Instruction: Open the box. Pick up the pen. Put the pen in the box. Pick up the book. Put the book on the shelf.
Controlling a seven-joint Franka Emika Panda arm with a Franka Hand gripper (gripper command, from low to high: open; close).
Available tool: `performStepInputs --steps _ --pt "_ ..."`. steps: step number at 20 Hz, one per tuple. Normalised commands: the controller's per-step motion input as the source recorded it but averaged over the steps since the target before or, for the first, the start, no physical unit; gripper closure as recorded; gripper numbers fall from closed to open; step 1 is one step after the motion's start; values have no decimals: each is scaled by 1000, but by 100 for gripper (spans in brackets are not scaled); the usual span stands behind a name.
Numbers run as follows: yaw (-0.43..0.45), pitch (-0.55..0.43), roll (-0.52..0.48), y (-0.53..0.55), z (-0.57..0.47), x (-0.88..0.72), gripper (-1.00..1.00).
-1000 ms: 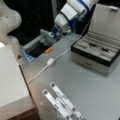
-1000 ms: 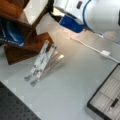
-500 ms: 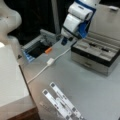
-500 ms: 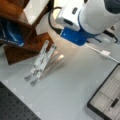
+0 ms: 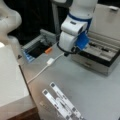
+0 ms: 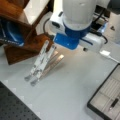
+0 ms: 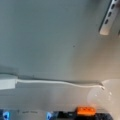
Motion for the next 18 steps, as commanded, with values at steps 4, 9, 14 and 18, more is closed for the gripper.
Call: performStepInputs --steps 4,9,14,18 --pt "-65 -374 263 1 -243 -447 -100" --pt "-101 -326 225 23 -131 -347 -100" --pt "-90 -214 166 13 -39 -186 -100" --pt "-44 -187 145 -53 -72 -133 -100"
